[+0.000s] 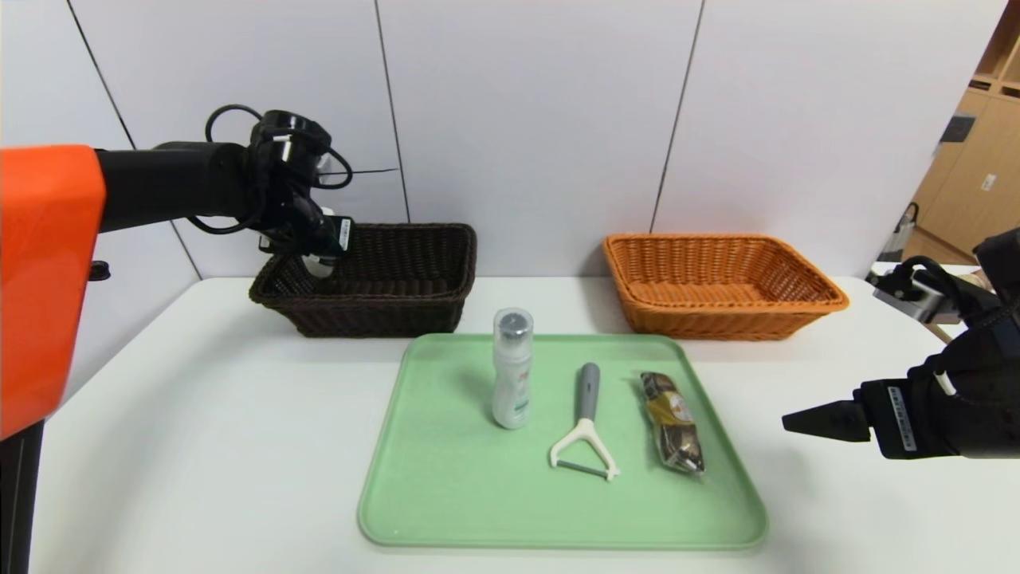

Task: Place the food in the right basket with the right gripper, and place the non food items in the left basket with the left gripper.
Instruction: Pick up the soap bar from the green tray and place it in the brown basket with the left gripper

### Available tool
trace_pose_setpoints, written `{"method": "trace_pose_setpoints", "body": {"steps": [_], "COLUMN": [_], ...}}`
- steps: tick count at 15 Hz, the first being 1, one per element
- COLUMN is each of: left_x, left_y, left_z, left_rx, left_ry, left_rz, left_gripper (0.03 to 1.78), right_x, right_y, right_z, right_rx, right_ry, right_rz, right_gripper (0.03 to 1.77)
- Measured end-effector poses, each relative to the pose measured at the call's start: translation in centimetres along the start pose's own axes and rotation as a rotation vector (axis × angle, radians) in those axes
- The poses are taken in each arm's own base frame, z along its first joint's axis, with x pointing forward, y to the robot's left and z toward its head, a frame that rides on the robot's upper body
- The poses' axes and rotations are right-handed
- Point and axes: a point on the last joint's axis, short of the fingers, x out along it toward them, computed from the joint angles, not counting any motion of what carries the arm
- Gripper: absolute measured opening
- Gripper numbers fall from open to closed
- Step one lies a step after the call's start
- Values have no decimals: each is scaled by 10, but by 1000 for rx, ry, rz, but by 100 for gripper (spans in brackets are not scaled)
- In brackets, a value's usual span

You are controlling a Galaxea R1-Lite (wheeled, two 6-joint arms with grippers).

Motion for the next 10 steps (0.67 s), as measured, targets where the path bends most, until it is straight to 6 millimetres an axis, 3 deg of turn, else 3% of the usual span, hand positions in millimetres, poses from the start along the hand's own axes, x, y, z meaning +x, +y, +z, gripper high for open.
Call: {"method": "trace_pose_setpoints", "body": {"steps": [5, 10], "left_x": [22, 26], "left_y": [0, 3], "left_z": [-11, -12], "left_rx": [-3, -9], "left_ry": [46, 52], "left_rz": [-37, -30], "left_gripper": [52, 108], "right_x": [0, -2], "right_y": [0, 0], "right_z": [-2, -2], "right_rx": [-1, 0], "right_ry": [2, -3], "right_rz": [-3, -2], "right_gripper": [175, 175]}}
